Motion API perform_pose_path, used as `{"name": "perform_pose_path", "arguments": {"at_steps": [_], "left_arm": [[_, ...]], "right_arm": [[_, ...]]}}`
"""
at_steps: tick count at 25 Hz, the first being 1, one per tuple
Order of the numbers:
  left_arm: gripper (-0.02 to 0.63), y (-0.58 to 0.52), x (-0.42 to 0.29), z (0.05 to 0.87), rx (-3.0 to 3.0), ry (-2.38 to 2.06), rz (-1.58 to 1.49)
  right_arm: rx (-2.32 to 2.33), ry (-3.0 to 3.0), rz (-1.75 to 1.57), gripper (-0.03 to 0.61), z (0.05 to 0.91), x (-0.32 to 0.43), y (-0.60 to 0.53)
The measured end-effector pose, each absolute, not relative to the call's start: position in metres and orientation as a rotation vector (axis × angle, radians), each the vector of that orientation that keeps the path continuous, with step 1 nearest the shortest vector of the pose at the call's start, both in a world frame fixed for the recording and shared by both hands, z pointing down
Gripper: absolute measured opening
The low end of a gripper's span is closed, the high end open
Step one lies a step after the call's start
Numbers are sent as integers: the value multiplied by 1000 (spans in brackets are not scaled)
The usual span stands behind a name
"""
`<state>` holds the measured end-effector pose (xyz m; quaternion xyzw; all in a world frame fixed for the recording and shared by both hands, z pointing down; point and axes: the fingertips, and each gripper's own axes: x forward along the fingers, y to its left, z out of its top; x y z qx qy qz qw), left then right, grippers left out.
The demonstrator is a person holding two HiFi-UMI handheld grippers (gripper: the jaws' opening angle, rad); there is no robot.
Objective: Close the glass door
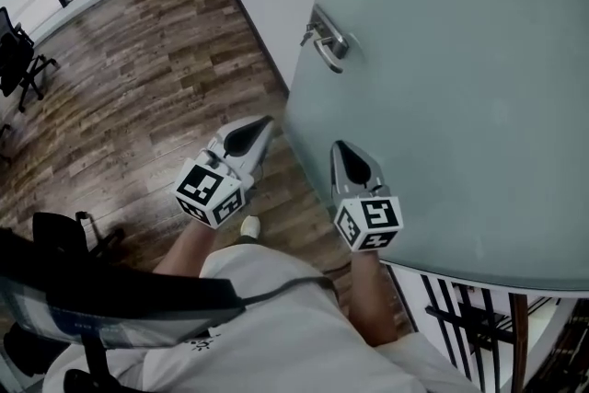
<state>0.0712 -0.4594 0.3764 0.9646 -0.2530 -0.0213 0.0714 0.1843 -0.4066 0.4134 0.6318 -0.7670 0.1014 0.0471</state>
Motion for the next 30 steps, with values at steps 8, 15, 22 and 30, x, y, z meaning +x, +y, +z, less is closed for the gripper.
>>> {"name": "perform_pose_path", "arguments": {"at_steps": [8, 15, 22, 30], "left_arm": [[0, -508, 61, 383, 2890, -675, -62], [0, -534, 57, 391, 2871, -673, -68], [0, -548, 58, 381, 2873, -736, -86], [2, -547, 75, 372, 2889, -792, -83]], "right_arm": [[2011, -2254, 326, 9, 414, 185, -449], [2023, -2224, 354, 9, 422, 192, -475], [1977, -2261, 309, 9, 412, 203, -503], [1915, -2312, 244, 9, 398, 223, -531]]}}
